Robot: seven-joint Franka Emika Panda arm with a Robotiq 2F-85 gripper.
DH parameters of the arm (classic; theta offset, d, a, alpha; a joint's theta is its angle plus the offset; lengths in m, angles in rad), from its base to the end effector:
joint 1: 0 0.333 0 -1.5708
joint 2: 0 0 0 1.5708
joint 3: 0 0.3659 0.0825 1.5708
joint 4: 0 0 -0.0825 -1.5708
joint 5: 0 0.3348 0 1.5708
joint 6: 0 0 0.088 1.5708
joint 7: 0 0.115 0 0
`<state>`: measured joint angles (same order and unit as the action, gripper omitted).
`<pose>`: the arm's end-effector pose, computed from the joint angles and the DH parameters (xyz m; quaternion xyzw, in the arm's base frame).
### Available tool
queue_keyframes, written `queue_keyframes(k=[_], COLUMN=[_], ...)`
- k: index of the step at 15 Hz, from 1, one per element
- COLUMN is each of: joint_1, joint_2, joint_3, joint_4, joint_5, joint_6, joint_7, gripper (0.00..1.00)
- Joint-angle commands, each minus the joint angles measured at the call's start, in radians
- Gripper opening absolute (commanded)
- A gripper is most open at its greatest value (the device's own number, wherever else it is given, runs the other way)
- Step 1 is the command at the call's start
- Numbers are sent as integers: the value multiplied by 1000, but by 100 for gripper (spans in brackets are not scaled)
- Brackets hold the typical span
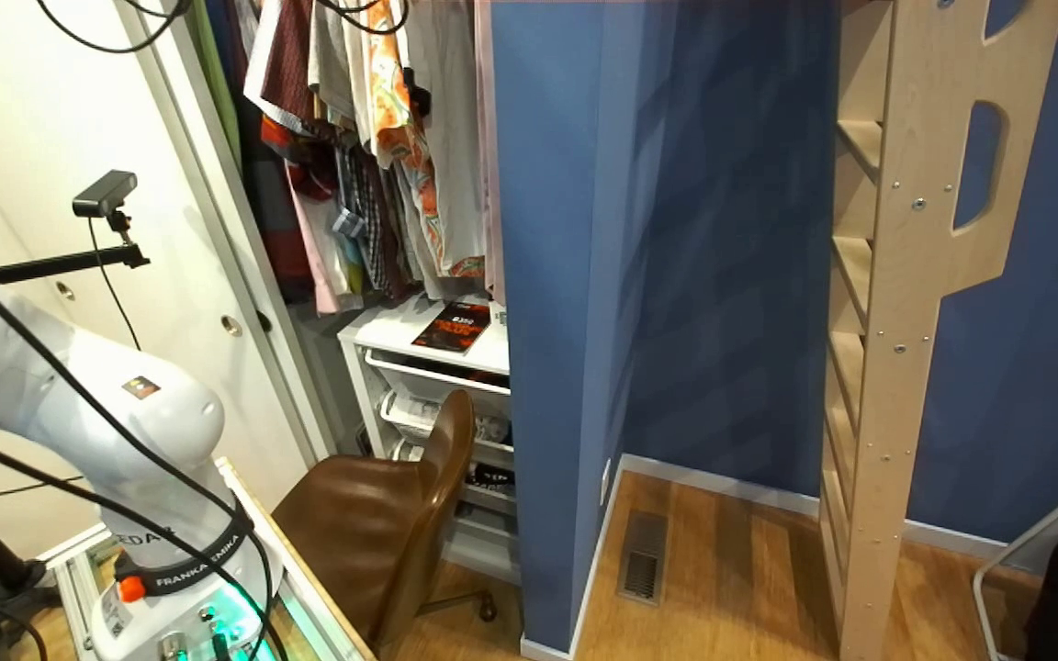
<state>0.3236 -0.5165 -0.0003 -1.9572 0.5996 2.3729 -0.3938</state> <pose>0.3353 0.1222 0.8221 -0.8334 -0.2083 -0.4389 0.2636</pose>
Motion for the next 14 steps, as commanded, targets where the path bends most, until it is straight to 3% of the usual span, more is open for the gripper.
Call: queue_keyframes(k=[1,8,10,14], joint_1=[-4,-4,10,6], joint_2=[103,223,196,225], joint_3=[31,86,73,80], joint_4=[107,192,153,182], joint_5=[-65,-247,-226,-233], joint_6=[73,279,265,275], joint_7=[-49,-52,-44,-44], gripper=[100,100,100,100])
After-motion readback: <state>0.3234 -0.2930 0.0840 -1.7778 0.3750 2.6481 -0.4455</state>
